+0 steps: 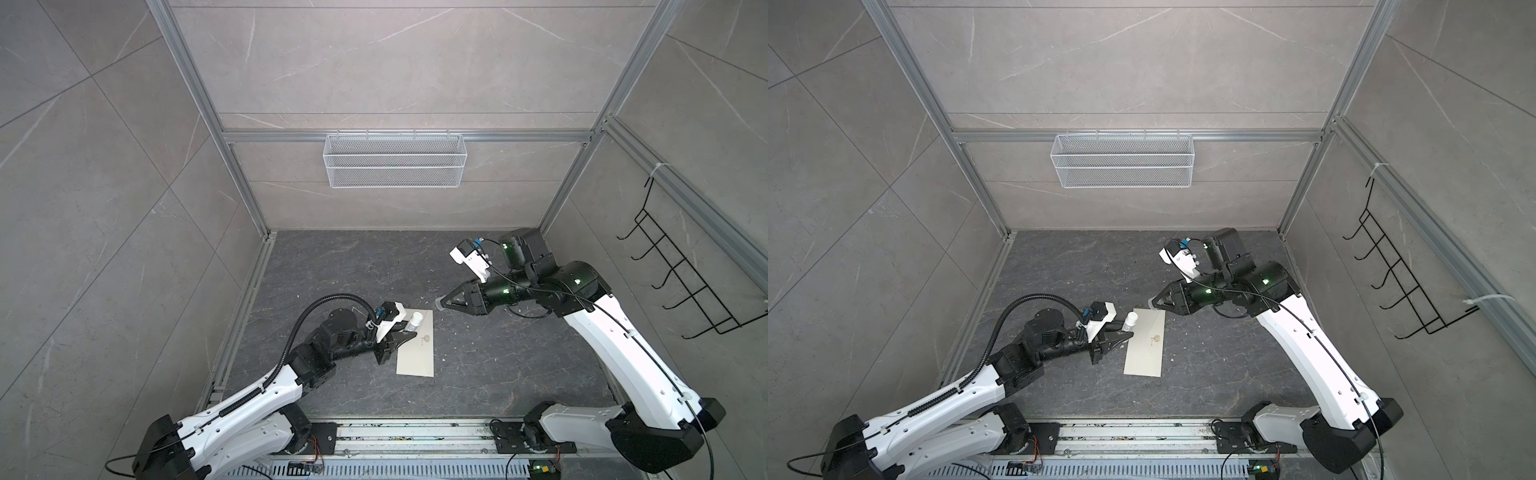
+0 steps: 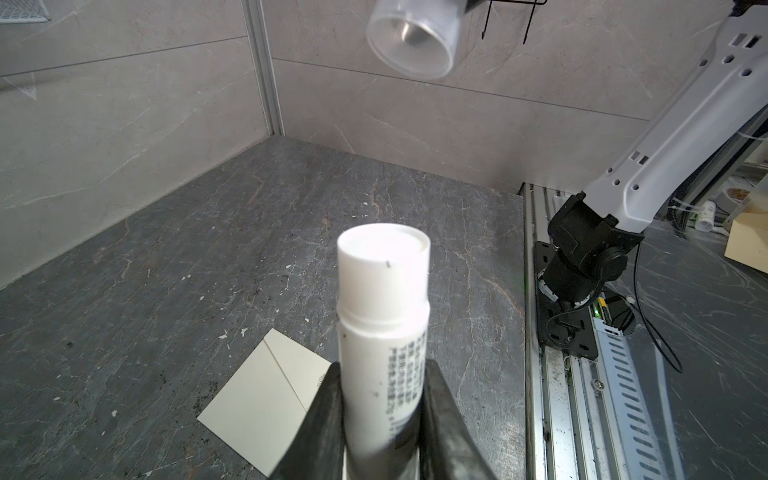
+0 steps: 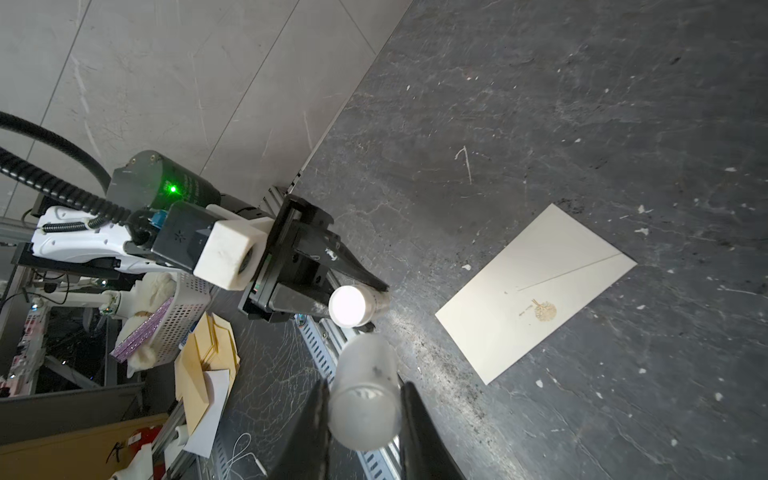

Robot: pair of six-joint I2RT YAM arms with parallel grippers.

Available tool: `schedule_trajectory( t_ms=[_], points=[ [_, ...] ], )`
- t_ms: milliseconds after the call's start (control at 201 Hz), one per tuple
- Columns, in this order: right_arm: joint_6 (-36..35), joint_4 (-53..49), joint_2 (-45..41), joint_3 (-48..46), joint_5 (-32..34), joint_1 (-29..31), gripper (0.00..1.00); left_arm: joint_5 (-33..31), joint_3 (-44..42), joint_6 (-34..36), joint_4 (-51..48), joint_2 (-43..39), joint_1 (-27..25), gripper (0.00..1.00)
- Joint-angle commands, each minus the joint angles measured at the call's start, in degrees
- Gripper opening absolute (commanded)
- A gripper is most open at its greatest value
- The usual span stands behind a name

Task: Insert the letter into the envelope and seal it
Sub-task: 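Carry the translucent cap with the right gripper to the left gripper's glue stick, then press the translucent cap down onto the glue stick with the right gripper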

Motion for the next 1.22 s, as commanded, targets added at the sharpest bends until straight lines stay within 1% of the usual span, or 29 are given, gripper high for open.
schedule_trajectory(
  t_ms=[0,349,692,1026,1210],
  points=[
    [1.4,0.8,1.2,-0.7,0.7,1.7,0.17,1.9,3.0,0.1,4.1,-0.3,-0.1,0.00],
    [2.9,4.0,3.3,-1.9,2.5,4.8,0.17,2.1,2.9,0.0,4.1,-0.4,-0.1,0.00],
    [4.0,6.7,4.1,-3.0,2.5,6.7,0.17,2.1,2.8,-0.2,4.3,-0.3,-0.1,0.00],
    [4.1,7.2,5.5,-2.7,2.3,8.5,0.16,2.2,2.9,-0.4,3.9,-0.6,-0.1,0.00],
    [3.5,6.5,6.4,-2.2,3.4,9.5,0.17,2.3,2.8,-0.3,3.7,-0.5,-0.2,0.00]
  ],
)
